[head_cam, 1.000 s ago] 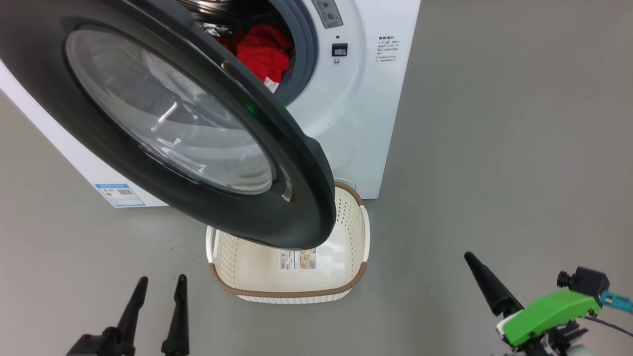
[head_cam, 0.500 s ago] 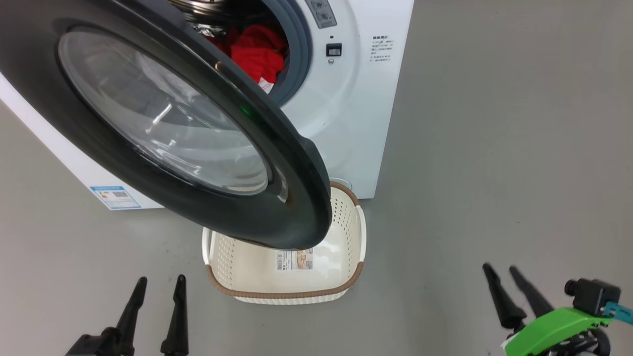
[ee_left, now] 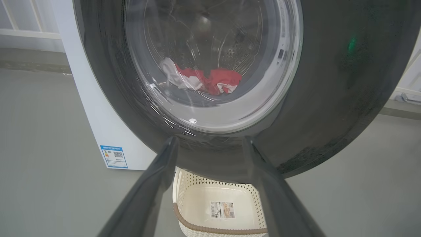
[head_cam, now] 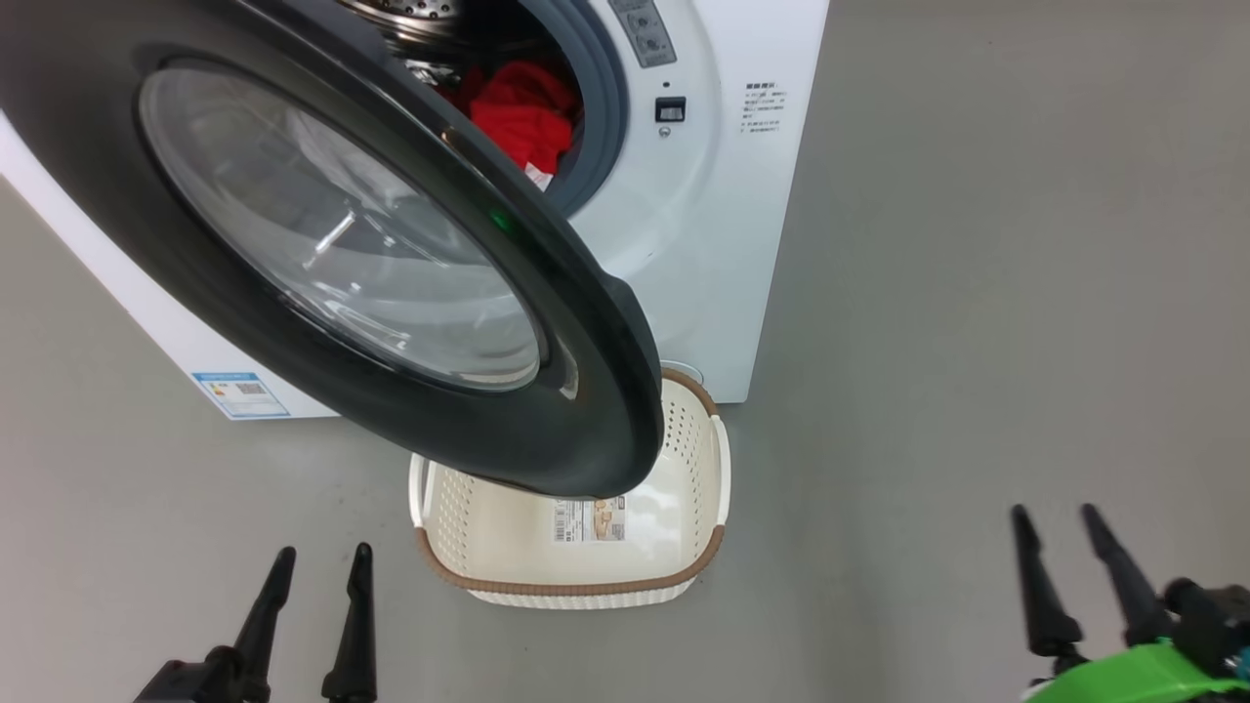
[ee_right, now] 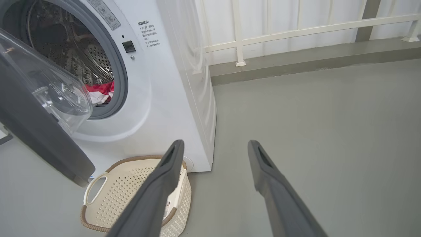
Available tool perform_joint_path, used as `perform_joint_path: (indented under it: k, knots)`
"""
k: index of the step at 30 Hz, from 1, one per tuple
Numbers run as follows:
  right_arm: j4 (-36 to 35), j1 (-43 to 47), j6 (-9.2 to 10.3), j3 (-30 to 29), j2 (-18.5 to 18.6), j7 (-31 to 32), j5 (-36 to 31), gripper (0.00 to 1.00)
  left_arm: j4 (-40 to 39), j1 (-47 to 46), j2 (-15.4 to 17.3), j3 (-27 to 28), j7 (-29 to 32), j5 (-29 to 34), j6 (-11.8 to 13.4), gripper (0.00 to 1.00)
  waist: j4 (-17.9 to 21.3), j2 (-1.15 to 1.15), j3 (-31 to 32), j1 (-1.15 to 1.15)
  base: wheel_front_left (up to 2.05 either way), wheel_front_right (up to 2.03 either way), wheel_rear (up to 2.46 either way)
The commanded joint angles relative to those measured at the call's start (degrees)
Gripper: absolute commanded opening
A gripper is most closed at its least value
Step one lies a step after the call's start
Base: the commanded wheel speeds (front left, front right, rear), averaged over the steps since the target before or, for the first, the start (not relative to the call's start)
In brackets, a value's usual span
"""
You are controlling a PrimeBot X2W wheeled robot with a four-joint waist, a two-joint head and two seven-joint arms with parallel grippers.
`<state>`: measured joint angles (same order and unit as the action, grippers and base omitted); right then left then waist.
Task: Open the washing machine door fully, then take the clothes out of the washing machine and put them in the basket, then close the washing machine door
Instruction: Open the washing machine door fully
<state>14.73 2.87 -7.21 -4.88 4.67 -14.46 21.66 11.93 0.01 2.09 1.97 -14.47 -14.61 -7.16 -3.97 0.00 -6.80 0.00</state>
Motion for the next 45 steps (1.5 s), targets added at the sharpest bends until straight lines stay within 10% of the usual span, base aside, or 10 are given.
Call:
perform_joint_path:
  k: [1, 27, 28, 30, 45]
  knots:
    - [-2.8, 0.8, -0.28, -0.4, 0.1, -0.5, -2.0, 1.00, -1.4, -0.5, 0.8, 1.5, -0.5, 0.2, -0.3, 1.00, -0.2, 0.00, 0.3, 0.00, 0.00, 0.00, 0.00]
    - [-6.8, 3.5, -0.28, -0.5, -1.8, -0.5, -5.3, 1.00, -1.8, 0.1, 0.8, 0.3, -0.5, -0.6, -0.3, 1.00, -1.1, 0.00, 1.1, 0.00, 0.00, 0.00, 0.00]
    - [-7.0, 3.2, -0.28, 0.4, -1.8, -0.5, -3.9, 0.44, -1.8, 0.1, 0.8, 0.2, -0.5, -0.6, -0.3, 1.00, -1.2, 0.00, 1.1, 0.00, 0.00, 0.00, 0.00]
    - [-7.5, 2.4, -0.28, 1.5, -1.8, -0.5, -0.5, 0.00, -1.8, 0.0, 0.8, 0.0, -0.5, -0.8, -0.3, 1.00, -1.6, 0.00, 1.1, 0.00, 0.00, 0.00, 0.00]
    - [-9.5, -15.2, -0.28, 13.5, 2.1, -0.5, 30.4, 0.00, -2.1, -1.2, 0.8, -2.6, -0.5, -2.7, -0.3, 1.00, -5.2, 0.00, -0.9, 0.00, 0.00, 0.00, 0.00]
